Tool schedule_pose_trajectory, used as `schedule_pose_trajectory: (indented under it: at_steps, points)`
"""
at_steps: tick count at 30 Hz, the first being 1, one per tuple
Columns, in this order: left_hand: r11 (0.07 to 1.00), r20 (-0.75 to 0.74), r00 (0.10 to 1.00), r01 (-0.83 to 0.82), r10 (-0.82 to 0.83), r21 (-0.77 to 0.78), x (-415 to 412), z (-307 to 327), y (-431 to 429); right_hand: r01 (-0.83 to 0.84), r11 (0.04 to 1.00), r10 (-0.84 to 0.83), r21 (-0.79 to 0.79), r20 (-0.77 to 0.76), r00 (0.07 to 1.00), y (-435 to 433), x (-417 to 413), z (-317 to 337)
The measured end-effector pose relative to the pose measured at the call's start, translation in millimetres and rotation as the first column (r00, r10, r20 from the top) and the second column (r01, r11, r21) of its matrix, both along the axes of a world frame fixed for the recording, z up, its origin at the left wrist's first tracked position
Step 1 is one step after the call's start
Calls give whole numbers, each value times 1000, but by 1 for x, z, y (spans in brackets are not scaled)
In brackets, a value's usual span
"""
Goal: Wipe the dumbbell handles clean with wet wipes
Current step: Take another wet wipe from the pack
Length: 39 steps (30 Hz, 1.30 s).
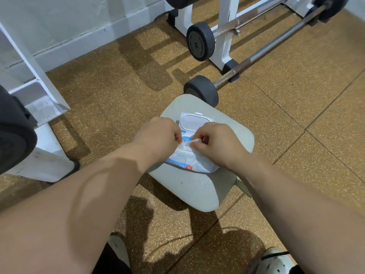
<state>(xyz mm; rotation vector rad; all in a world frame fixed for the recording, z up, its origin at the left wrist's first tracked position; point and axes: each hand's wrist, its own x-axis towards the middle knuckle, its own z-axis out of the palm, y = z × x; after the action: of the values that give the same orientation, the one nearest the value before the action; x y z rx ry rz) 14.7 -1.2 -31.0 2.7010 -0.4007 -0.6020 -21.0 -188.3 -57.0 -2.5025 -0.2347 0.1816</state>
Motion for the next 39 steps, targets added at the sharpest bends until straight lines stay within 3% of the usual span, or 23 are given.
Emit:
schedule_pose_trajectory:
  at_steps: [3, 6, 8, 10, 14, 17, 19, 21, 24, 26, 31, 35, 39]
  points:
    - [1000, 12, 1000, 0, 0, -11, -1, 0, 0, 134, 979, -119, 154, -102, 988, -3, 1, 2]
    - [1000, 8, 1000, -2, 2, -17, -1, 0, 0, 317, 880, -221, 353, -286, 932, -8, 2, 8]
    - [1000, 11, 1000, -6, 6, -20, 0, -1, 0, 395, 825, -258, 404, -352, 900, -10, 2, 9]
    - [1000, 11, 1000, -10, 10, -26, 1, -2, -1, 396, 834, -285, 383, -316, 905, -8, 2, 7]
    - [1000, 2, 1000, -7, 7, -29, 1, -3, 0, 232, 962, -216, 146, -115, 969, 1, -1, -2]
    - [999, 10, 1000, -10, 10, -32, 1, -4, 1, 295, 933, -284, 207, -83, 955, 2, 0, -3]
    - [999, 22, 1000, -9, 10, -42, 0, -4, 2, 428, 818, -375, 386, -208, 904, -2, 4, 0]
    - [999, 31, 999, -7, 8, -38, 0, -3, 2, 566, 617, -416, 547, -383, 825, -6, 7, 6]
    - [1000, 35, 999, 7, -7, -3, -1, -3, 0, 687, 323, -355, 650, -590, 725, -7, 7, 17]
    - [999, 38, 999, 31, -31, 11, -1, -1, -1, 709, 231, -368, 666, -615, 697, -9, 8, 24]
    - [997, 60, 998, 23, -18, -74, 1, 4, -5, 741, 159, -566, 652, -555, 610, -22, 16, 41]
    - [956, 36, 999, 45, -36, -291, -7, 7, -15, 791, 215, -592, 572, -569, 572, -35, 14, 46]
    - [939, -108, 968, 189, -227, -286, -12, 8, -21, 817, 310, -596, 486, -570, 565, -36, 14, 41]
